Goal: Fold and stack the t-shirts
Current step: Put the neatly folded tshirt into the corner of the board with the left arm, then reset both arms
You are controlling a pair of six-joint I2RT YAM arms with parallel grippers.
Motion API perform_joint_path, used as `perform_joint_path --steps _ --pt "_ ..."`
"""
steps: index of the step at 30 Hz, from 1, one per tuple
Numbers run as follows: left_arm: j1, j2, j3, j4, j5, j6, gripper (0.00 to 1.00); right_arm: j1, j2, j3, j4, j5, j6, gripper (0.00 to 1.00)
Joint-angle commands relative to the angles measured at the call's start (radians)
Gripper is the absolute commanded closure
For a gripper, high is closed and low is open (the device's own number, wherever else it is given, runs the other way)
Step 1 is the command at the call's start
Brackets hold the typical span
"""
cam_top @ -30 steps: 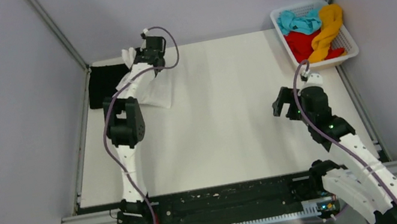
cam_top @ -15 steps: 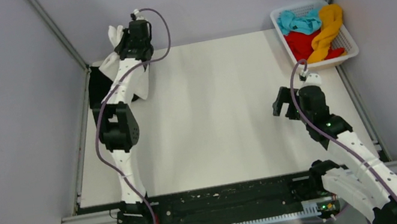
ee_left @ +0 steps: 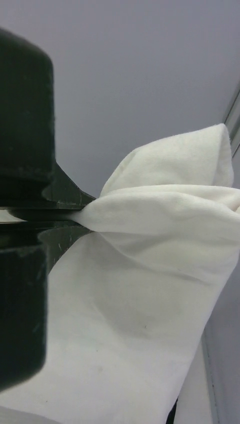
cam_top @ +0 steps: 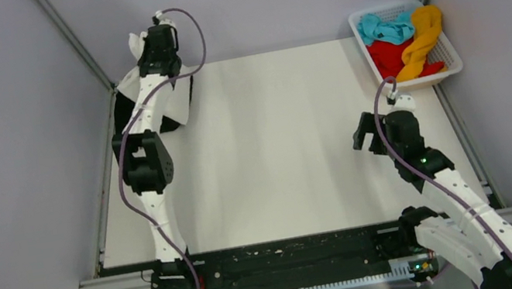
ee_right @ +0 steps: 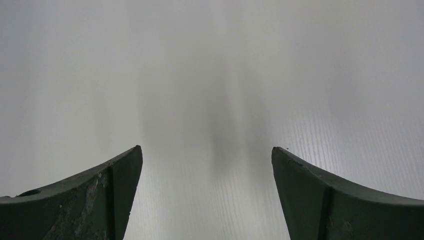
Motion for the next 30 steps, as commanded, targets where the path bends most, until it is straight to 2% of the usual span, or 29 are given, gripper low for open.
perform_joint_path --steps 1,6,8,9,10,11,12,13,16,17,22,26,30 --pt "0.089 0.068 0.054 0.031 0.123 -0.029 1.00 -0.002 0.003 0.019 -0.015 0.049 0.008 0.01" --pt "0.155 0.167 0.076 0.074 0.174 -0.045 1.00 -0.002 0.029 0.032 -0.056 0.084 0.028 0.01" --pt "0.188 0.204 0.115 0.080 0.169 -0.077 0.85 -0.002 0.043 0.042 -0.072 0.098 0.028 0.01" --pt "0.199 0.218 0.132 0.085 0.148 -0.087 0.83 -0.002 0.049 0.046 -0.078 0.101 0.029 0.01" --pt "0.210 0.232 0.150 0.096 0.113 -0.099 0.76 -0.003 0.056 0.050 -0.087 0.107 0.030 0.01" --pt "0.219 0.238 0.172 0.093 0.080 -0.120 0.53 -0.002 0.058 0.054 -0.093 0.114 0.034 0.01" --pt "0.229 0.239 0.196 0.077 0.062 -0.154 0.14 -0.002 0.059 0.058 -0.100 0.117 0.041 0.01" --pt "0.237 0.227 0.211 0.032 0.066 -0.200 0.03 -0.003 0.058 0.059 -0.101 0.115 0.044 0.01" --pt "0.243 0.118 0.162 -0.042 0.144 -0.340 0.01 -0.003 0.039 0.060 -0.100 0.104 0.047 0.01" --pt "0.241 0.066 0.124 -0.057 0.215 -0.391 0.01 -0.003 0.029 0.058 -0.099 0.100 0.047 0.01" --pt "0.229 -0.292 -0.189 -0.044 0.506 -0.629 0.01 -0.002 -0.038 0.044 -0.090 0.061 0.043 0.01" --pt "0.226 -0.592 -0.534 0.040 0.790 -0.816 0.01 -0.002 -0.091 0.027 -0.075 0.030 0.040 0.01" --pt "0.207 -0.910 -0.975 0.170 0.947 -0.943 0.01 -0.002 -0.142 0.003 -0.052 -0.003 0.060 0.01"
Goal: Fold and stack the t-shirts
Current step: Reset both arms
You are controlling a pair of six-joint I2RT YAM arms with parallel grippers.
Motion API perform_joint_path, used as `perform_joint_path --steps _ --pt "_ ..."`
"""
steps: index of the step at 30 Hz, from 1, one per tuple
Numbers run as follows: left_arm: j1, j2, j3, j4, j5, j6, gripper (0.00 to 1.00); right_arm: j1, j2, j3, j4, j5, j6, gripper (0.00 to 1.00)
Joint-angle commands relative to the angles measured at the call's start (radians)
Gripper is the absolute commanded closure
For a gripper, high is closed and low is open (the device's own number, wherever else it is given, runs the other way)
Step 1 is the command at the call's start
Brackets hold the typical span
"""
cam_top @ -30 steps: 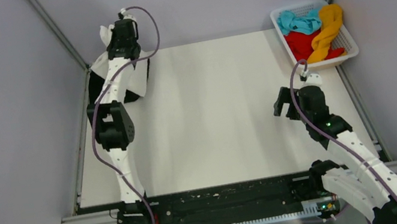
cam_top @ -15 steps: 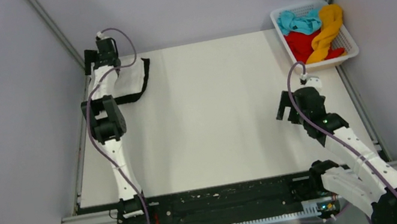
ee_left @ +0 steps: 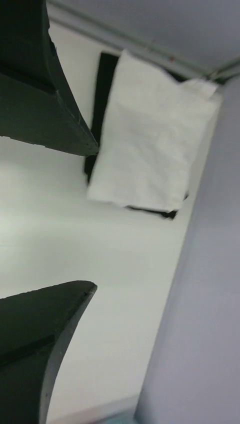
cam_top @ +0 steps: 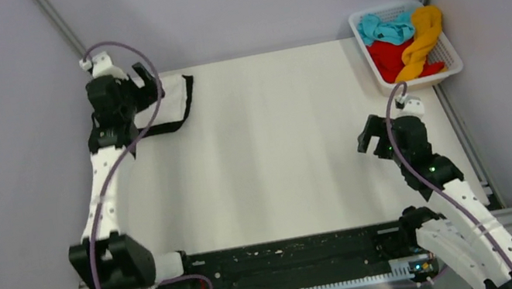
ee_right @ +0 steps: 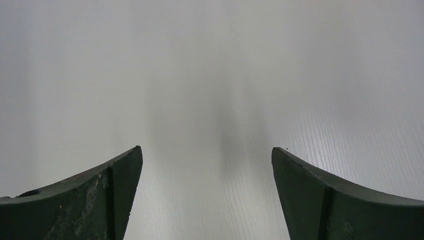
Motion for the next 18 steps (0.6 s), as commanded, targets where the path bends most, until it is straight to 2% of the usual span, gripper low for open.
perform_joint_path --steps 1,6,10,13,18 --pt "-0.021 -0.275 -0.406 0.113 0.252 -0.217 0.01 -0.002 -0.061 -0.010 0.059 -0.045 0.025 0.01" --pt "-0.056 -0.616 -0.768 0.039 0.230 -0.273 0.01 -0.002 -0.134 -0.069 0.049 -0.023 0.044 0.01" --pt "-0.061 -0.884 -0.968 0.068 0.250 -0.343 0.01 -0.003 -0.193 -0.120 0.057 0.042 0.089 0.01" --pt "-0.066 -0.957 -0.994 0.067 0.201 -0.349 0.01 -0.003 -0.222 -0.128 0.060 0.063 0.091 0.01" --pt "-0.066 -0.898 -0.939 0.030 0.185 -0.330 0.01 -0.003 -0.250 -0.126 0.063 0.065 0.089 0.01"
